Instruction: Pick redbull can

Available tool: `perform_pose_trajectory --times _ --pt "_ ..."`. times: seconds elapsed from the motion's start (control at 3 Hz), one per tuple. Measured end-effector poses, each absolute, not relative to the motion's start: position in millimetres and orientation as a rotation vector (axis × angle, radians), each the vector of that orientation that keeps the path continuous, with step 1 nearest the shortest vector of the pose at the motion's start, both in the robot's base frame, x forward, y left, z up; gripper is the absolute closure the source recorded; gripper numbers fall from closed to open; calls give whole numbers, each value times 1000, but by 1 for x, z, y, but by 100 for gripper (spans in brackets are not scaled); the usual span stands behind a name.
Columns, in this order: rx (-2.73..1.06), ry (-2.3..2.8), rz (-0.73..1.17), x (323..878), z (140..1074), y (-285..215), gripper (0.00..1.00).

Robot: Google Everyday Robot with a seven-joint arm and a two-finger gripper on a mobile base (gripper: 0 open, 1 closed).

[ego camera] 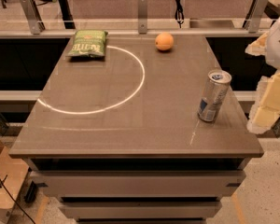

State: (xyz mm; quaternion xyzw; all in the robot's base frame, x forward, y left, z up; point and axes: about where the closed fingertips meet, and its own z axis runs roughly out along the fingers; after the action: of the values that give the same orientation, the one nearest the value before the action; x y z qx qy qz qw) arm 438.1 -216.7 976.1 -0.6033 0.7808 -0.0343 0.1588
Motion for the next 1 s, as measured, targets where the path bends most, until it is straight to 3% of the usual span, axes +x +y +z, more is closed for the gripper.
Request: perform_pose_trajectory --times 1.0 --pt "-1681 2130 -56 455 981 -213 0"
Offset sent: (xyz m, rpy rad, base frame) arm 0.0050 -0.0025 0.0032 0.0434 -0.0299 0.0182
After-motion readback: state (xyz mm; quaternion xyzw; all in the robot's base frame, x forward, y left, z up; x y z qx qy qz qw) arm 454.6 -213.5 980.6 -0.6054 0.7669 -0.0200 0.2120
